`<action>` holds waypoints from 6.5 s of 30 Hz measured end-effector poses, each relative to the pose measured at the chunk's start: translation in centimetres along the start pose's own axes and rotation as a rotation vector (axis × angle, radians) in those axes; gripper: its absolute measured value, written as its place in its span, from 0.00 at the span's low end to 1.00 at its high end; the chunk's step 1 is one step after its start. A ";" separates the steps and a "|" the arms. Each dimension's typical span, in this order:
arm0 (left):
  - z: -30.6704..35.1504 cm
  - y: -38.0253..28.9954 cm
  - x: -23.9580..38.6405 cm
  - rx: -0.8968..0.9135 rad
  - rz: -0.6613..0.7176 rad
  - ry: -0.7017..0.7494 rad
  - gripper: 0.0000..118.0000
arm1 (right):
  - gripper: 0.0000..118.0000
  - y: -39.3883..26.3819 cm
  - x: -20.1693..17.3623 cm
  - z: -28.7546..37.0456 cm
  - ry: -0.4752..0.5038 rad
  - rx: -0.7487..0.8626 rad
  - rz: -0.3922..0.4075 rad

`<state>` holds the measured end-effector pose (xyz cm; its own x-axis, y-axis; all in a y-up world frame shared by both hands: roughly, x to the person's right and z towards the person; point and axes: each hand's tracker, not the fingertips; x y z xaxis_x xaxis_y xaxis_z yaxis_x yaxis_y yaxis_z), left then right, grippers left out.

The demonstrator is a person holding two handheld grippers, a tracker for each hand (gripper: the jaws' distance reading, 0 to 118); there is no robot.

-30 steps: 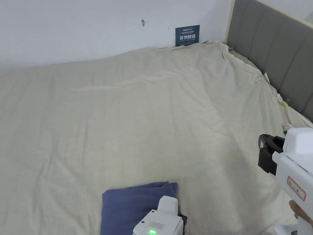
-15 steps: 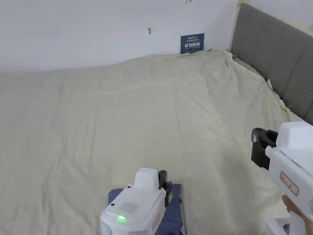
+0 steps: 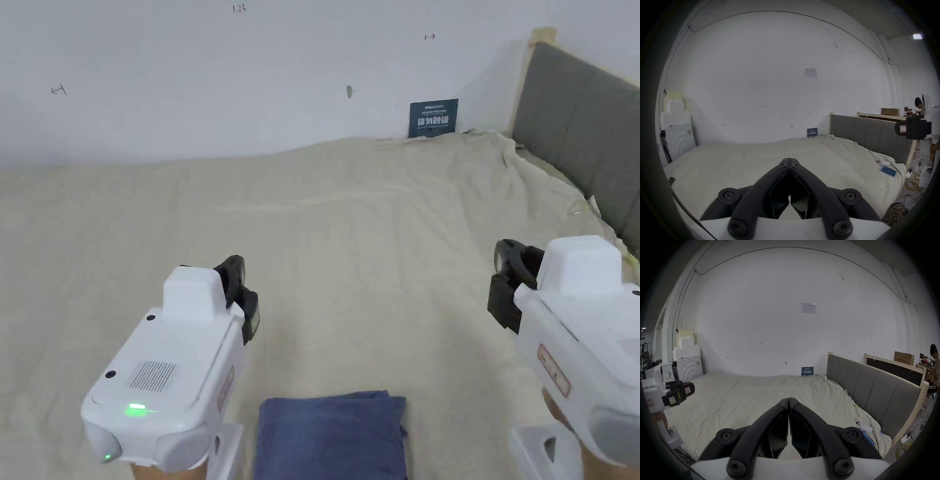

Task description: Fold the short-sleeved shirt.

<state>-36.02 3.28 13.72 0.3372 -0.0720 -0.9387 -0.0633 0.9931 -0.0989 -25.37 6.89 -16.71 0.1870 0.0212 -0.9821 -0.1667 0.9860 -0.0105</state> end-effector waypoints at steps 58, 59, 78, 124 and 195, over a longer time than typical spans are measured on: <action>-5.2 -21.1 -5.0 -0.908 0.554 -0.352 0.72 | 0.00 -29.5 -11.9 -7.0 0.092 -0.322 0.073; -5.8 -21.5 -5.0 -0.923 0.565 -0.358 0.70 | 0.00 -29.4 -11.8 -7.1 0.097 -0.327 0.072; -8.0 -22.3 -4.4 -1.029 0.601 -0.390 0.15 | 0.00 -26.9 -10.8 -8.3 0.149 -0.463 0.015; -4.5 -14.9 -42.9 -0.996 0.279 0.391 0.11 | 0.00 -1.2 -6.0 -9.2 0.017 -0.008 0.030; -1.4 0.5 -4.3 0.112 0.004 0.220 0.00 | 0.00 1.1 -2.2 -5.5 0.039 0.116 0.054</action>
<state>-38.88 3.99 17.26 0.1237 -0.0741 -0.9895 0.0448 0.9966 -0.0690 -31.25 7.04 -15.58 0.1424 0.0704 -0.9873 -0.0615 0.9962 0.0621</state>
